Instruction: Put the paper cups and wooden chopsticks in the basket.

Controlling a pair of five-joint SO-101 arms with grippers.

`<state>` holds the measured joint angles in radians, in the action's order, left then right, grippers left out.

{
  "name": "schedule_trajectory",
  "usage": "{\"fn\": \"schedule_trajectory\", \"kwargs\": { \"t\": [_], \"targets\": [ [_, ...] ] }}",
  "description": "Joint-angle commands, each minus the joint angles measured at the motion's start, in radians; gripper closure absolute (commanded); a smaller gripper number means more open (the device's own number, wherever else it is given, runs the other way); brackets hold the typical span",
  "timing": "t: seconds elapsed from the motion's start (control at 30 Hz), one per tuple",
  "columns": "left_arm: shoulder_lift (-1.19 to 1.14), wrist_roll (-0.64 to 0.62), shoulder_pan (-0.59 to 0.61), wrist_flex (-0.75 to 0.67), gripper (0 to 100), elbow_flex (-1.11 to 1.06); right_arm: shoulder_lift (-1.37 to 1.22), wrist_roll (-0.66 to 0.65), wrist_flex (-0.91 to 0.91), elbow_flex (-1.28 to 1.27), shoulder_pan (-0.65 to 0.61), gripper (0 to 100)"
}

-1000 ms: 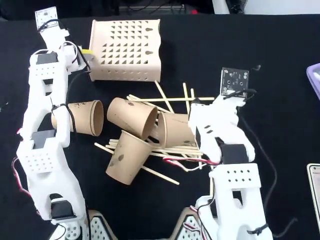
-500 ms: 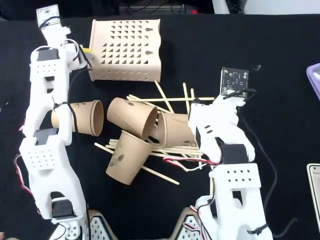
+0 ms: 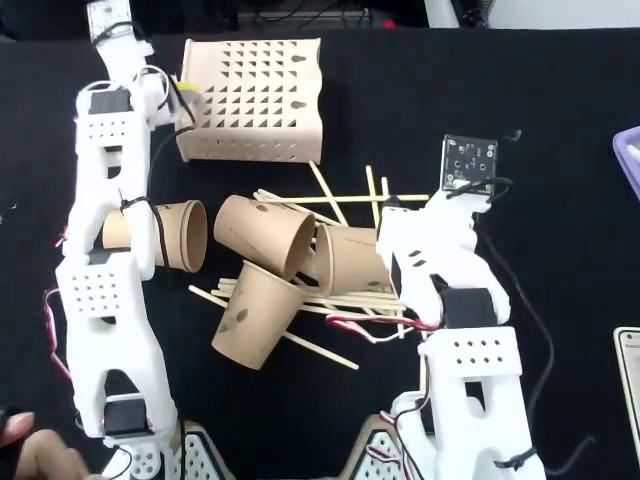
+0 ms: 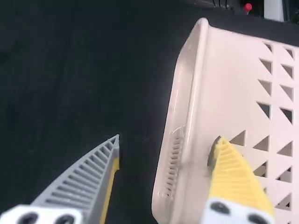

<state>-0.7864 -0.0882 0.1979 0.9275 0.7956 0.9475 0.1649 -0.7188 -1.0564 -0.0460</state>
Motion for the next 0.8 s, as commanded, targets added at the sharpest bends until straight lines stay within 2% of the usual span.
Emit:
{"fn": "schedule_trajectory", "kwargs": {
  "t": [0.0,0.17,0.27,0.57,0.77],
  "targets": [
    [-0.044,0.003,0.018,-0.012,69,0.077,-0.004,0.008,0.032,-0.007,-0.008,78.9],
    [-0.091,0.009,0.064,0.071,69,0.079,-0.004,0.008,0.032,-0.007,-0.008,78.9],
    [-0.11,0.058,0.087,0.121,69,0.082,-0.004,0.008,0.032,-0.007,-0.008,78.9],
    [-0.124,0.074,0.183,0.153,69,0.076,-0.004,0.008,0.032,-0.01,-0.008,78.9],
    [-0.117,0.094,0.173,0.311,69,0.085,-0.004,0.008,0.031,-0.01,-0.008,78.9]
  ]
}}
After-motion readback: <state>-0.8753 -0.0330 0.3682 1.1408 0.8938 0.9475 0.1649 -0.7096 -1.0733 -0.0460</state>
